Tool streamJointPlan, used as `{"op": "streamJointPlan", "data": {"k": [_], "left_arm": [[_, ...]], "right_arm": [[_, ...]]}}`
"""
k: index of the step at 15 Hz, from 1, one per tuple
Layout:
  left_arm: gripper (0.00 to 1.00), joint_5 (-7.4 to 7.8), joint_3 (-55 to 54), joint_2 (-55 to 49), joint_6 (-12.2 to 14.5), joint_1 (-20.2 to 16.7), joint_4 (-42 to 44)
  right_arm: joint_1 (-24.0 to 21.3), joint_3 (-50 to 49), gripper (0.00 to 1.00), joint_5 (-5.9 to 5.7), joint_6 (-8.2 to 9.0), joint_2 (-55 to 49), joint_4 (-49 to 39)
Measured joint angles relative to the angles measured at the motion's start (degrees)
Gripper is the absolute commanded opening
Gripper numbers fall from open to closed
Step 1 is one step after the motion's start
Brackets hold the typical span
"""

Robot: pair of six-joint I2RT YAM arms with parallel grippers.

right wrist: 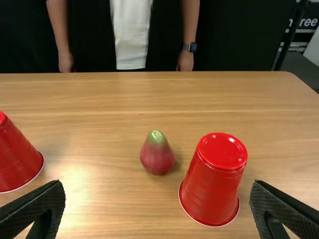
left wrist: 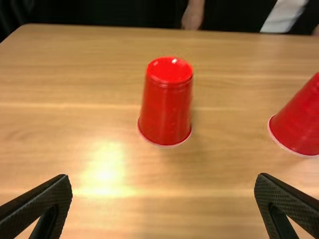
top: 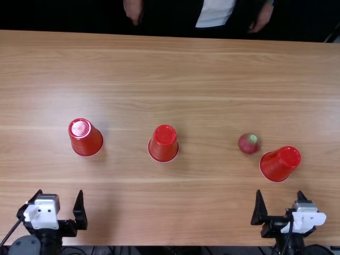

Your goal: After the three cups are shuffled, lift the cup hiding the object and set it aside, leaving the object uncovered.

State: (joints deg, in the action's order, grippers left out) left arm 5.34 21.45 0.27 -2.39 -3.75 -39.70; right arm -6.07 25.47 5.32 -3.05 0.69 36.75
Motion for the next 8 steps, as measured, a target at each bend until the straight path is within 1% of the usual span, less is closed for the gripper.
{"op": "streamJointPlan", "data": {"k": [1, 2, 6, 7, 8], "left_arm": [[1.00, 0.85, -2.21, -0.02, 0.00, 0.00, 4.00], [1.00, 1.31, -4.04, -0.02, 0.02, 0.00, 7.76], [1.00, 1.86, -10.21, -0.02, 0.02, 0.00, 20.31], [1.00, 1.95, -12.00, 0.00, 0.00, 0.00, 24.00], [1.00, 1.97, -13.55, 0.00, 0.02, 0.02, 27.04]], "right_arm": [[0.00, -0.02, 1.00, 0.00, -0.02, 0.00, -1.88], [0.00, -0.52, 1.00, 0.02, -0.04, 0.00, -5.75], [0.00, -8.37, 1.00, 0.02, 0.07, 0.00, -30.80], [0.00, -10.82, 1.00, 0.02, 0.09, 0.00, -36.26], [0.00, -12.85, 1.00, 0.02, 0.13, 0.00, -39.36]]}}
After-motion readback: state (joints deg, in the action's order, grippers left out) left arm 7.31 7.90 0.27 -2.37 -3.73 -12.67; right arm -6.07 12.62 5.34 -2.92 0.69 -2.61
